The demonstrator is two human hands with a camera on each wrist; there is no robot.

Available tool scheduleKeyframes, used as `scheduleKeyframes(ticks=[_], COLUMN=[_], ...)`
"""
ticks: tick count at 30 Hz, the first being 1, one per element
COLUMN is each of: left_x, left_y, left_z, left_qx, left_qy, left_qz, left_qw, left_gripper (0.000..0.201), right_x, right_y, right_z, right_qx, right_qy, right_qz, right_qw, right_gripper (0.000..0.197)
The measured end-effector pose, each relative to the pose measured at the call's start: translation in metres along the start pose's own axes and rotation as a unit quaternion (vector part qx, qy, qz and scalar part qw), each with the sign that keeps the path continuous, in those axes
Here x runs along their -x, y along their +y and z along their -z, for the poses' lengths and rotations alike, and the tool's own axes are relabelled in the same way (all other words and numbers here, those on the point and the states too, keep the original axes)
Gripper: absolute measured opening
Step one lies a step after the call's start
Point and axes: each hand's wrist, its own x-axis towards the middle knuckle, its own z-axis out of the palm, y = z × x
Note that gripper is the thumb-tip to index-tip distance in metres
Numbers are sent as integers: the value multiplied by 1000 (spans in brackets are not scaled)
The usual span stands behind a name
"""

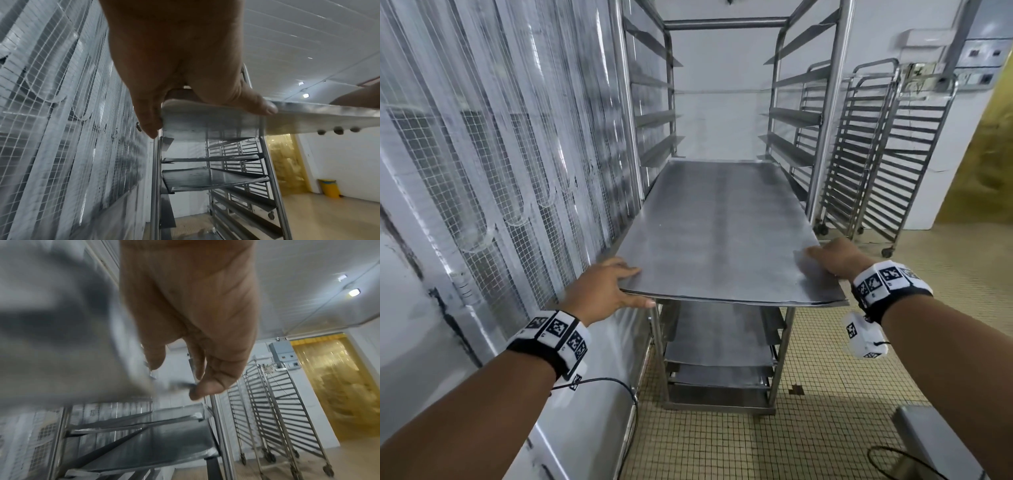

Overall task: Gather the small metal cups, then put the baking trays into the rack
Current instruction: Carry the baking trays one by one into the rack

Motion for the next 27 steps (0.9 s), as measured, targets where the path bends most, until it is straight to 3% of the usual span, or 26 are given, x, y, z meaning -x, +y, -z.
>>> scheduleKeyframes(ticks=[3, 6, 11, 14, 18, 21, 27], left_x=[-5, -14, -25, -25, -29, -34, -37], left_y=[-7, -6, -1, 12, 40, 61, 71], left_z=[-5, -4, 5, 3, -13, -28, -50], left_qx=[38, 66, -16, -76, -115, -143, -76], left_qy=[31, 86, 76, 103, 101, 89, 159], left_qz=[-8, -20, -27, -60, -132, -167, -231], left_qw=[999, 994, 997, 990, 979, 971, 957], left_gripper=[102, 96, 98, 78, 57, 40, 37], right_x=[12, 37, 95, 114, 113, 115, 121], right_y=[-15, -30, -68, -78, -74, -67, -57], right_z=[13, 20, 12, -6, -34, -49, -77], right_qx=[25, 50, 54, 111, 143, 135, 99], right_qy=[-4, 39, 5, -21, 41, 92, 221], right_qz=[39, 102, 248, 308, 359, 373, 363], right_qw=[999, 993, 967, 945, 921, 913, 900], right_gripper=[64, 75, 67, 64, 41, 34, 30])
